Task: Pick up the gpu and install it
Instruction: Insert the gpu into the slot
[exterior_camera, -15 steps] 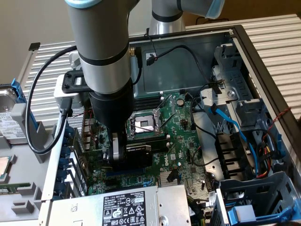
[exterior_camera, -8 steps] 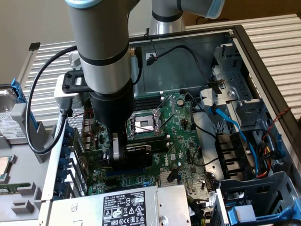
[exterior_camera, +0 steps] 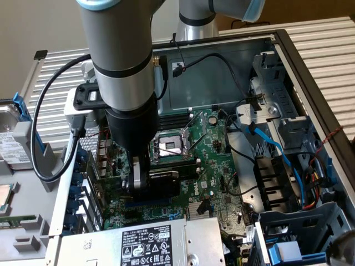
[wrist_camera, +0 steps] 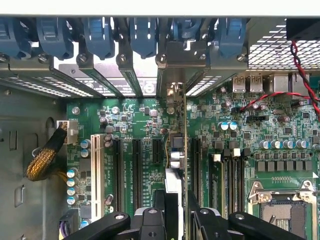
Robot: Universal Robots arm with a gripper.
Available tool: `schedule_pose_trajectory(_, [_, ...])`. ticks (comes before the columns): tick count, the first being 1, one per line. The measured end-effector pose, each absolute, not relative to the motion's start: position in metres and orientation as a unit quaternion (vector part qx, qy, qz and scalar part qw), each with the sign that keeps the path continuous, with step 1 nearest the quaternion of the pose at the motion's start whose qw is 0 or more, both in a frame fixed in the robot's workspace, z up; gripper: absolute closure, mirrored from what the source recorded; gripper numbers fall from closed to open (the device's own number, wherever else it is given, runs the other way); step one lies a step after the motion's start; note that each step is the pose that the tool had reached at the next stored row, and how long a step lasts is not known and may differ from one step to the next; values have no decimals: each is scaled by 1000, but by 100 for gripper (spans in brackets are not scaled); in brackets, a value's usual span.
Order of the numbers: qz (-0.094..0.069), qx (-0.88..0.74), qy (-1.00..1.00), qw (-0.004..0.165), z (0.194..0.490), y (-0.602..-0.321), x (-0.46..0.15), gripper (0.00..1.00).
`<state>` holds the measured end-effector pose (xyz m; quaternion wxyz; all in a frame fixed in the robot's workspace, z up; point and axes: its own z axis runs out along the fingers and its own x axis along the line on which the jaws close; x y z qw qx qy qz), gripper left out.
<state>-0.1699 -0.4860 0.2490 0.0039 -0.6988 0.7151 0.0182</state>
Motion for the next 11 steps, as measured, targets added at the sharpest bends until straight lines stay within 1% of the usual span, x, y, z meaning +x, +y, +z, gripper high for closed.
schedule_pose_trajectory(11, [18,-699,715,4,246,-486,-170,73])
